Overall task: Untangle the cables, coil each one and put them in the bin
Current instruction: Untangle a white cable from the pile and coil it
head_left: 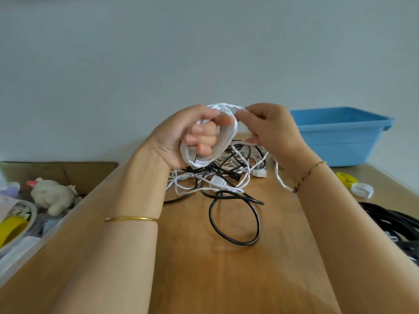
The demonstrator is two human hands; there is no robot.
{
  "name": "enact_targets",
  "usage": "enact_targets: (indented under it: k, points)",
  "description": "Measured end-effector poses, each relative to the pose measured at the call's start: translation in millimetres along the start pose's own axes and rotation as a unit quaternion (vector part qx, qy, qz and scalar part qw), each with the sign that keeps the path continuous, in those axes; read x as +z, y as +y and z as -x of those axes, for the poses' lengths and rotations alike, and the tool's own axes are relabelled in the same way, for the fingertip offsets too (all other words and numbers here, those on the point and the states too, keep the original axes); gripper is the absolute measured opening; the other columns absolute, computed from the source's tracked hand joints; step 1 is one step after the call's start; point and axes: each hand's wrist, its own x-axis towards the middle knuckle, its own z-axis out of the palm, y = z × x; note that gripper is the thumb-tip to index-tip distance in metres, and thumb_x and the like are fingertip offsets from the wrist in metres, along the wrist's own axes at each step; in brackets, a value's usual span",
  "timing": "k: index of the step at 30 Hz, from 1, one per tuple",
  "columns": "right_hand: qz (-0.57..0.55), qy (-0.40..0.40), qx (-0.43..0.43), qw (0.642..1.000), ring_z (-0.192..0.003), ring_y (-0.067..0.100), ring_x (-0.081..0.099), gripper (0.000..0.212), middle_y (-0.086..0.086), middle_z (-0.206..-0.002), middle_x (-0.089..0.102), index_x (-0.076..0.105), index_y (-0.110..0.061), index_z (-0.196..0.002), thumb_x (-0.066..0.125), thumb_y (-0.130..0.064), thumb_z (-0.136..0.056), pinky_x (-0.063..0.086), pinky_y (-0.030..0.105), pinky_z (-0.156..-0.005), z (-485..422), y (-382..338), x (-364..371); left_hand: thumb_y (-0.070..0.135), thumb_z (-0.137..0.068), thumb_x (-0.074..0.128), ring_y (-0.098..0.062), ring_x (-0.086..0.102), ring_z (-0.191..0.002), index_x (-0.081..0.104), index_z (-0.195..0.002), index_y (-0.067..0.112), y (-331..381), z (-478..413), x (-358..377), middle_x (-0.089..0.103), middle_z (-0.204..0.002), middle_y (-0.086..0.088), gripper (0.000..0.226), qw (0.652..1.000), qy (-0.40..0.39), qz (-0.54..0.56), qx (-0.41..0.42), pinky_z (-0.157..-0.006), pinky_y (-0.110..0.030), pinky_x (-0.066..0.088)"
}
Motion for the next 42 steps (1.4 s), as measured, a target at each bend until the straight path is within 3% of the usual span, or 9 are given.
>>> enact_targets:
  k: [4, 9, 13, 20, 24, 26, 30, 35, 42]
  points:
    - [0.081, -0.085, 0.046, 0.992, -0.046, 0.014, 0.049, 0.017, 0.001, -0.049, 0.051, 0.071, -0.010, -0.084, 0.058, -0.019, -0.091, 0.045, 0.026, -0.058, 2.9, 1.7, -0.3, 0.006, -0.091, 0.050, -0.016, 0.047, -0.039, 0.058, -0.100, -0.011, 1.5, -2.5, -20.3, 0.055, -0.049, -0.007, 0.021, 0.945, -0.154, 0.289, 0.015, -0.053, -0.026, 0.050]
    - [0.048, -0.146, 0.105, 0.983, -0.051, 0.011, 0.059, 0.021, 0.002, -0.064, 0.055, 0.069, -0.009, -0.092, 0.049, -0.001, -0.090, 0.057, 0.022, -0.056, 4.2, -2.5, 1.6, 0.012, -0.093, 0.048, -0.022, 0.050, -0.039, 0.054, -0.104, -0.011, -0.7, -5.6, -12.5, 0.045, -0.044, -0.008, 0.026, 0.880, -0.034, 0.442, 0.173, -0.062, -0.041, 0.059]
    - [-0.015, -0.201, 0.151, 0.968, -0.045, 0.011, 0.059, 0.020, 0.007, -0.063, 0.058, 0.066, -0.009, -0.094, 0.050, 0.003, -0.089, 0.050, 0.017, -0.045, 6.5, -4.5, 1.2, 0.016, -0.100, 0.029, -0.019, 0.048, -0.048, 0.047, -0.094, -0.009, -0.1, -9.5, -10.1, 0.045, -0.056, -0.009, 0.031, 0.840, 0.024, 0.479, 0.252, -0.090, -0.050, 0.048]
    - [-0.021, -0.268, 0.146, 0.952, -0.038, 0.005, 0.042, 0.013, -0.004, -0.050, 0.054, 0.071, -0.007, -0.091, 0.059, -0.003, -0.088, 0.038, 0.014, -0.038, 7.2, -5.0, -3.8, 0.018, -0.104, 0.035, -0.012, 0.058, -0.048, 0.050, -0.075, 0.007, 4.1, -8.6, -34.8, 0.057, -0.054, -0.002, 0.034, 0.816, 0.292, 0.327, 0.378, -0.089, -0.044, 0.047]
    - [0.082, -0.366, 0.075, 0.924, -0.045, 0.004, 0.040, 0.013, -0.008, -0.057, 0.056, 0.073, -0.011, -0.089, 0.067, -0.022, -0.086, 0.036, 0.015, -0.044, 15.5, -23.1, 0.9, 0.011, -0.101, 0.040, -0.015, 0.057, -0.058, 0.043, -0.081, 0.014, -14.5, -21.8, -36.0, 0.057, -0.066, 0.002, 0.021, 0.806, 0.456, -0.001, 0.377, -0.065, -0.031, 0.051]
    - [0.067, -0.345, 0.072, 0.933, -0.042, 0.004, 0.037, 0.013, -0.011, -0.048, 0.050, 0.070, -0.008, -0.083, 0.068, -0.020, -0.085, 0.033, 0.015, -0.041, 14.8, -27.5, 0.9, 0.009, -0.099, 0.041, -0.013, 0.056, -0.062, 0.042, -0.086, 0.014, -21.5, -24.5, -29.4, 0.058, -0.073, -0.001, 0.014, 0.792, 0.451, -0.229, 0.341, -0.063, -0.025, 0.047]
    - [0.038, -0.147, 0.011, 0.988, -0.046, 0.008, 0.035, 0.007, -0.002, -0.055, 0.046, 0.070, -0.008, -0.078, 0.072, -0.015, -0.080, 0.030, 0.020, -0.046, 4.5, -17.8, -5.7, 0.009, -0.097, 0.043, -0.011, 0.050, -0.062, 0.040, -0.078, 0.015, -22.8, -22.5, -3.6, 0.050, -0.076, -0.004, 0.021, 0.761, 0.283, -0.550, 0.197, -0.055, -0.017, 0.042]
    - [-0.040, -0.052, 0.043, 0.997, -0.038, 0.001, 0.037, 0.014, 0.001, -0.064, 0.054, 0.070, -0.017, -0.083, 0.074, -0.005, -0.077, 0.031, 0.012, -0.041, -2.1, -0.1, -24.4, 0.052, -0.090, 0.051, -0.017, 0.064, -0.063, 0.055, -0.096, 0.010, -14.4, -5.6, 8.1, 0.059, -0.068, 0.000, 0.043, 0.848, 0.164, -0.499, 0.064, -0.068, -0.035, 0.051]
    - [-0.018, -0.054, 0.100, 0.993, -0.035, 0.000, 0.040, 0.008, -0.006, -0.056, 0.060, 0.071, -0.017, -0.073, 0.075, -0.012, -0.078, 0.032, 0.012, -0.040, -3.9, 13.6, -19.1, 0.033, -0.092, 0.057, -0.020, 0.059, -0.049, 0.051, -0.085, 0.009, -14.4, -8.6, -11.6, 0.051, -0.072, -0.006, 0.026, 0.740, 0.295, -0.598, 0.093, -0.049, -0.026, 0.040]
